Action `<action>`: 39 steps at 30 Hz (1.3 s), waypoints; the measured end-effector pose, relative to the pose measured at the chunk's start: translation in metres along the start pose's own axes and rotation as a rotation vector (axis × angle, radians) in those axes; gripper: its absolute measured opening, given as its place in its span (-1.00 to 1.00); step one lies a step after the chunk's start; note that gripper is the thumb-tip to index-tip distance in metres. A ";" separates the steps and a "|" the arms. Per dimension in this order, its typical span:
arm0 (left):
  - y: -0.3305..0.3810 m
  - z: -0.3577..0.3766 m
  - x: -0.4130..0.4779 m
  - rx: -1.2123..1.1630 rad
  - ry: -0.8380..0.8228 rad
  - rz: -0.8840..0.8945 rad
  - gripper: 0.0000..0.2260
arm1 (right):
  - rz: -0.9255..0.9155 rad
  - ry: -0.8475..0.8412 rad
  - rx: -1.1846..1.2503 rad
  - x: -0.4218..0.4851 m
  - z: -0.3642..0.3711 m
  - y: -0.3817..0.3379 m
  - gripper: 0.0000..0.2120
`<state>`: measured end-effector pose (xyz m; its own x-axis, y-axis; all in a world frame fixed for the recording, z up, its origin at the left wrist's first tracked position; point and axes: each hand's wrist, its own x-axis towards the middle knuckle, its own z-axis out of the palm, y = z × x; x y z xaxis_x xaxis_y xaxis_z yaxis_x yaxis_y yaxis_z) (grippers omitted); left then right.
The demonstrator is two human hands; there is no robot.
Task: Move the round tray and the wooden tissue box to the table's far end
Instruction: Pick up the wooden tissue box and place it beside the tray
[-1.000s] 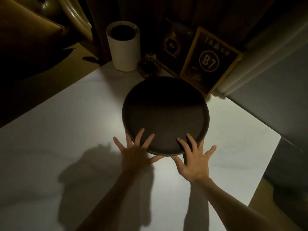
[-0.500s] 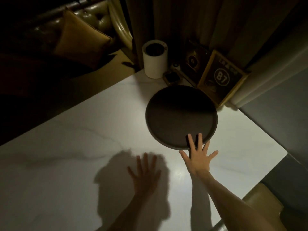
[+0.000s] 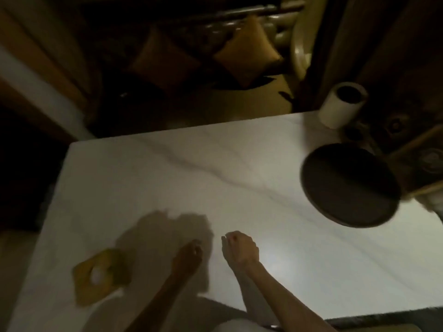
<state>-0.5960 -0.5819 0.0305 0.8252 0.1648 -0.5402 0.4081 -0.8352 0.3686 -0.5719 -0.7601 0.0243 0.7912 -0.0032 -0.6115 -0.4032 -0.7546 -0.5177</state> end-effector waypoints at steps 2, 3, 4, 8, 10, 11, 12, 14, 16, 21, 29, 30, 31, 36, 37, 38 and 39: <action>-0.050 -0.032 -0.017 -0.082 0.072 -0.079 -0.70 | -0.080 -0.044 0.055 -0.012 0.021 -0.048 -0.66; -0.074 -0.046 -0.025 -0.133 0.118 -0.114 -0.70 | -0.117 -0.066 0.073 -0.017 0.033 -0.071 -0.67; -0.098 -0.060 -0.033 -0.196 0.168 -0.143 -0.71 | -0.147 -0.093 0.080 -0.021 0.046 -0.092 -0.68; -0.186 -0.102 -0.065 -0.397 0.406 -0.250 -0.78 | -0.241 -0.193 0.052 -0.043 0.108 -0.164 -0.68; -0.231 -0.116 -0.077 -0.459 0.452 -0.317 -0.78 | -0.266 -0.217 0.107 -0.058 0.138 -0.188 -0.72; -0.253 -0.121 -0.080 -0.498 0.464 -0.341 -0.79 | -0.271 -0.232 0.130 -0.064 0.153 -0.197 -0.74; -0.274 -0.125 -0.082 -0.540 0.479 -0.352 -0.79 | -0.272 -0.244 0.140 -0.070 0.167 -0.203 -0.76; -0.311 -0.130 -0.084 -0.615 0.477 -0.369 -0.79 | -0.283 -0.231 0.149 -0.077 0.194 -0.215 -0.84; -0.335 -0.133 -0.082 -0.656 0.444 -0.386 -0.76 | -0.302 -0.200 0.165 -0.081 0.211 -0.219 -0.87; -0.375 -0.141 -0.057 -0.706 0.278 -0.403 -0.75 | -0.181 -0.170 0.115 -0.081 0.252 -0.232 -0.84; -0.370 -0.146 -0.012 -1.079 -0.108 -0.266 -0.39 | 0.151 -0.365 0.307 -0.067 0.292 -0.246 -0.33; -0.367 -0.144 -0.009 -1.086 -0.083 -0.249 -0.40 | 0.187 -0.361 0.349 -0.066 0.295 -0.247 -0.31; -0.364 -0.143 -0.006 -1.072 -0.057 -0.242 -0.42 | 0.211 -0.354 0.375 -0.066 0.296 -0.248 -0.31; -0.349 -0.141 0.001 -0.994 -0.031 -0.277 -0.50 | 0.276 -0.354 0.527 -0.068 0.303 -0.250 -0.35; -0.346 -0.139 0.001 -0.965 -0.032 -0.279 -0.51 | 0.275 -0.357 0.546 -0.068 0.303 -0.251 -0.37; -0.344 -0.137 0.001 -0.930 -0.025 -0.294 -0.46 | 0.263 -0.364 0.543 -0.067 0.302 -0.251 -0.39; -0.342 -0.136 0.000 -0.896 -0.013 -0.324 -0.37 | 0.246 -0.375 0.539 -0.066 0.301 -0.250 -0.40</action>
<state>-0.6823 -0.2249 0.0078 0.6173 0.3077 -0.7240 0.7680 -0.0359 0.6395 -0.6616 -0.3739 0.0140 0.4749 0.1682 -0.8638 -0.7986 -0.3300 -0.5033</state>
